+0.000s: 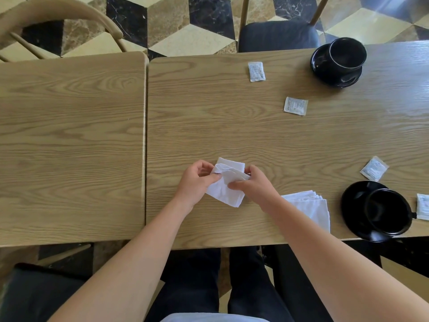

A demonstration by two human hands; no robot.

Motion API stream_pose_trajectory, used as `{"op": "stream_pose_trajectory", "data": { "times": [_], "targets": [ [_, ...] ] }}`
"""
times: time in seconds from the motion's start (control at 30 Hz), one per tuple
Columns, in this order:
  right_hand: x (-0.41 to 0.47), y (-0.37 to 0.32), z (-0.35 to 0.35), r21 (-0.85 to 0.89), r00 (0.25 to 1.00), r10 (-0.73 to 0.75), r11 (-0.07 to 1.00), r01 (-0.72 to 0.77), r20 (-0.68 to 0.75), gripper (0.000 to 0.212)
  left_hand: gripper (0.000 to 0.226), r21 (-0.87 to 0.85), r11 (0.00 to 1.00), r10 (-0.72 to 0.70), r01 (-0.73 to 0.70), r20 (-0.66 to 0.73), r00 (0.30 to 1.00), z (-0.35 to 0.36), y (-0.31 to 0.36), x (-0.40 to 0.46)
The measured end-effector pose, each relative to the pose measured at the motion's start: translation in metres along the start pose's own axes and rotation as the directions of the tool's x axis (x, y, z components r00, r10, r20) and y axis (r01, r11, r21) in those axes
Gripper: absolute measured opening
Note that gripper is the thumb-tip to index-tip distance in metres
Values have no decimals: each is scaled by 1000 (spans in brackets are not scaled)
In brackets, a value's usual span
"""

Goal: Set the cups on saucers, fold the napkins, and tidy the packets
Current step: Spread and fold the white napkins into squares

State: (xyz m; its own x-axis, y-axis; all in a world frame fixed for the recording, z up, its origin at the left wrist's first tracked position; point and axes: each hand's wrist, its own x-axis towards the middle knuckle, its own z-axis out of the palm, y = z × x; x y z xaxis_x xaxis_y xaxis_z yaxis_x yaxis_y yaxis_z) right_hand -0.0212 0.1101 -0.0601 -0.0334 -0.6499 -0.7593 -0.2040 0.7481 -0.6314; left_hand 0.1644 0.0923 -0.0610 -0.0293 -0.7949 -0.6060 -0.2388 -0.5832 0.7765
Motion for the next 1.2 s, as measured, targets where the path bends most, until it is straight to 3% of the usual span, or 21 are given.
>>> {"op": "stream_pose_trajectory", "data": {
  "times": [0.17, 0.3, 0.43, 0.57, 0.67, 0.9, 1.03, 1.1, 1.2],
  "targets": [
    [-1, 12, 0, -245, 984, 17, 968, -61, -180, 43, 11, 268, 963, 56, -20, -129, 990, 10, 2, 7],
    [-5, 8, 2, -359, 942, -130, 933, 12, -308, 43, 26, 370, 924, 112, -91, -38, 993, 17, 9, 13],
    [-4, 4, 4, -456, 937, -286, 874, 168, -201, 18, 30, 433, 894, 134, -112, -21, 991, 23, 15, 23],
    [-1, 7, 4, -620, 880, -465, 720, 311, -100, 20, 31, 503, 853, 110, -138, 85, 990, 25, 18, 27],
    [4, 5, 4, -634, 863, -495, 700, 329, -99, 20, 30, 507, 851, 105, -139, 96, 990, 26, 17, 29],
    [17, -5, 1, -675, 869, -485, 675, 297, -103, 29, 6, 447, 886, 149, -122, -25, 989, 27, 19, 29],
    [15, -9, -9, -680, 810, -586, 581, 448, 33, 20, 17, 334, 932, 109, -141, 112, 988, 22, 23, 29],
    [14, -10, -14, -666, 814, -562, 553, 501, 146, 18, 25, 312, 940, 69, -134, 208, 976, 18, 25, 29],
    [14, -11, -18, -665, 842, -514, 574, 478, 161, 20, 26, 344, 929, 19, -136, 321, 947, 17, 28, 28]
  ]
}}
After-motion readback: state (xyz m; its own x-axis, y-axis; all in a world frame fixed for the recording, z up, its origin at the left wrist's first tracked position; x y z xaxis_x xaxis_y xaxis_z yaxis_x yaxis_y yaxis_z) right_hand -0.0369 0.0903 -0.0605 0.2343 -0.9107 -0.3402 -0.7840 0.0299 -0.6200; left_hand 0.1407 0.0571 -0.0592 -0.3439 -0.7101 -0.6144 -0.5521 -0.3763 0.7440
